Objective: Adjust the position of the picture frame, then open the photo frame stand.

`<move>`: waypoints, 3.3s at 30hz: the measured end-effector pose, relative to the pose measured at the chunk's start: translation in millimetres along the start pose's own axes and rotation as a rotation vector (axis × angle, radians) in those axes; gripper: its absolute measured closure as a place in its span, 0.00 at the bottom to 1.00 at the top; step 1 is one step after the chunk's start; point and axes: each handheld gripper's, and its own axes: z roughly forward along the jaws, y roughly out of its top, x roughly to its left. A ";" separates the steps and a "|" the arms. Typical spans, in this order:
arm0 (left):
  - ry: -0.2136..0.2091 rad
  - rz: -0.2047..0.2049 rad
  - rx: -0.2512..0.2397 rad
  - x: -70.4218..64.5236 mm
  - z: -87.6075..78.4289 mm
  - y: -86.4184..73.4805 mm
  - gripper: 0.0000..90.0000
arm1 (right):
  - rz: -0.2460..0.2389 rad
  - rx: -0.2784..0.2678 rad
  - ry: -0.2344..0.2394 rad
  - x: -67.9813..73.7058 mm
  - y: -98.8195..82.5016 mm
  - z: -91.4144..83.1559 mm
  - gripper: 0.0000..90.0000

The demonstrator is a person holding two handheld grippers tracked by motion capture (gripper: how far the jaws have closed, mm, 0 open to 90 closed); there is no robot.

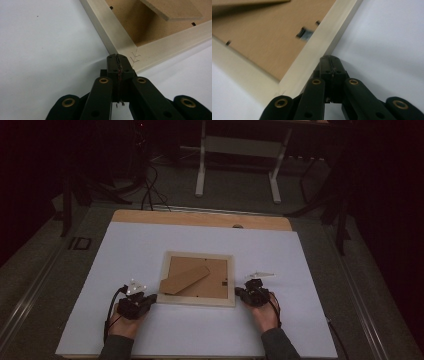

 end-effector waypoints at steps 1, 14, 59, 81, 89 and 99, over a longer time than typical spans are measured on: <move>0.000 0.000 0.000 0.0 0.0 0.0 1.00 | -0.005 -0.004 -0.001 1.7 -3.0 -1.7 1.00; -0.010 0.008 0.007 -5.8 1.5 1.1 1.00 | -0.026 -0.011 -0.010 0.0 -7.0 -5.1 1.00; 0.008 -0.051 -0.052 11.5 -8.9 6.7 0.87 | -0.082 -0.074 -0.079 -4.5 -6.1 -17.6 0.89; -0.011 -0.090 -0.117 25.0 -31.9 13.5 0.66 | -0.094 -0.081 -0.070 -10.1 -1.6 -28.0 0.72; -0.046 -0.059 -0.117 16.7 -37.5 32.5 0.60 | -0.131 -0.064 -0.106 -8.0 0.7 -30.8 0.64; -0.112 0.086 -0.060 -4.7 -35.9 74.9 0.61 | -0.161 -0.053 -0.101 -4.0 3.0 -27.6 0.60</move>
